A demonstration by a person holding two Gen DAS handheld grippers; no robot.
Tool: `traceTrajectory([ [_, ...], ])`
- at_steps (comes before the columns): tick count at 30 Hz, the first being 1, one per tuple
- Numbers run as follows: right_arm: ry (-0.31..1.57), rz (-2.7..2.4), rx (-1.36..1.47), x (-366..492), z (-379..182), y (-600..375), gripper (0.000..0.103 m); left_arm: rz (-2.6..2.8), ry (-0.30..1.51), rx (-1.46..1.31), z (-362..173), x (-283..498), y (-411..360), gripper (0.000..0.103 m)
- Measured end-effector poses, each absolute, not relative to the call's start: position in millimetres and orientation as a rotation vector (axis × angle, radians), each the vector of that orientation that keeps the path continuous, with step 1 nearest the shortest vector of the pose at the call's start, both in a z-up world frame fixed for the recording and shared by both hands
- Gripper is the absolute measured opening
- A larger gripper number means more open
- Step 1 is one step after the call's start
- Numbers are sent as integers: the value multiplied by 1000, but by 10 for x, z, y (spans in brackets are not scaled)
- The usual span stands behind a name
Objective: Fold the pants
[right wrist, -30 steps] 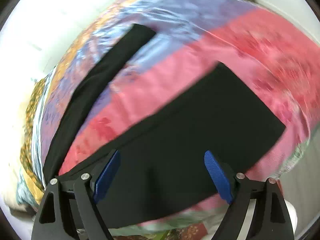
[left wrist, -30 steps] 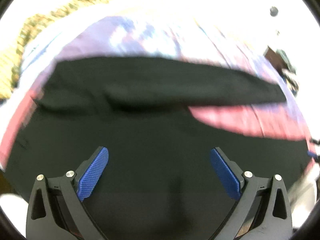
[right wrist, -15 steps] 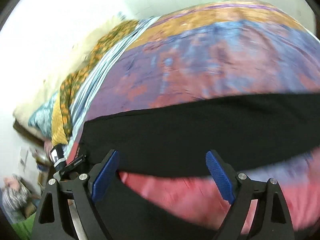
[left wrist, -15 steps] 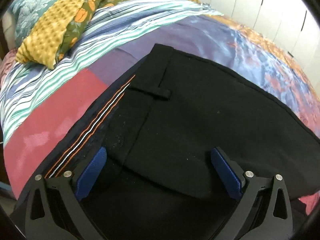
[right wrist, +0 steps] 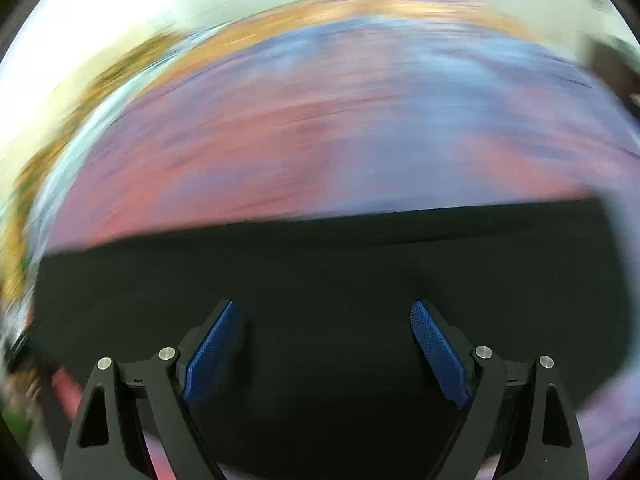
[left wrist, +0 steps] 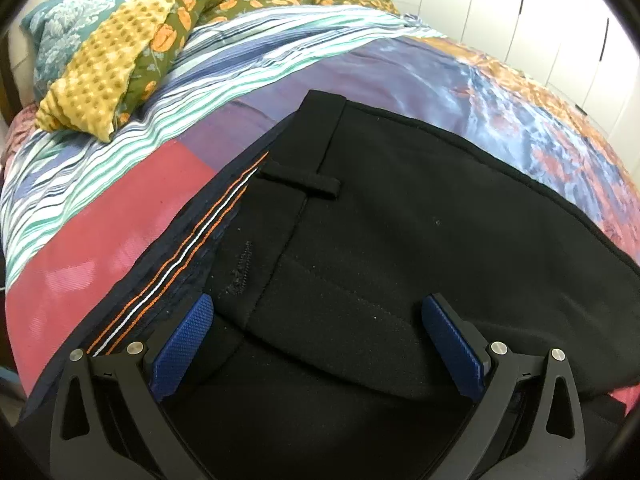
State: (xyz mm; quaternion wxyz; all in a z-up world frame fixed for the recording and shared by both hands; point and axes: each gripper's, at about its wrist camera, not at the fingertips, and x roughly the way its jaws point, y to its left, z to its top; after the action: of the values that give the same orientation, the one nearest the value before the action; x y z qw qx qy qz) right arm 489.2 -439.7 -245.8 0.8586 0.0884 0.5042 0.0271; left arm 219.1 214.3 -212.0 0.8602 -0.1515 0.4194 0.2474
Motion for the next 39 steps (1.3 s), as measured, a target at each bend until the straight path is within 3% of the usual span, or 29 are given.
traceTrajectory([
  [4,1050,-208,283,4816,-2380,-5445,86,527,881,-305,-2142,2203,2133,103],
  [9,1062,-18,317,4863,-2419,-5426,80,531,883,-297,-2155,2211,2133,103],
  [11,1112,1,264,4924,-2497,-5258,60,532,884,-296,-2158,2211,2134,103],
  [12,1123,-17,218,4920,-2516,-5196,55,534,886,-294,-2162,2217,2132,102],
  [13,1112,-36,188,4883,-2491,-5188,34,536,888,-292,-2164,2221,2133,102],
  [14,1094,-54,172,4836,-2438,-5174,5,537,888,-289,-2167,2225,2132,102],
  [21,908,117,54,3502,-1791,-4649,5,539,889,-285,-2175,2226,2133,102],
  [26,971,-65,181,2269,-2016,-4952,5,544,900,-272,-2175,2242,2123,103],
  [27,979,-143,222,2114,-2065,-5037,10,547,906,-268,-2173,2251,2119,102],
  [29,989,-342,251,1909,-2141,-5150,42,551,919,-261,-2161,2267,2115,103],
  [32,876,-412,401,1663,-2075,-5165,73,565,960,-252,-2114,2306,2114,103],
  [35,820,-372,421,1624,-1968,-4910,77,559,1004,-264,-1956,2293,2080,102],
  [39,814,-232,383,1552,-1877,-4300,83,401,925,-299,-1604,1954,1711,102],
])
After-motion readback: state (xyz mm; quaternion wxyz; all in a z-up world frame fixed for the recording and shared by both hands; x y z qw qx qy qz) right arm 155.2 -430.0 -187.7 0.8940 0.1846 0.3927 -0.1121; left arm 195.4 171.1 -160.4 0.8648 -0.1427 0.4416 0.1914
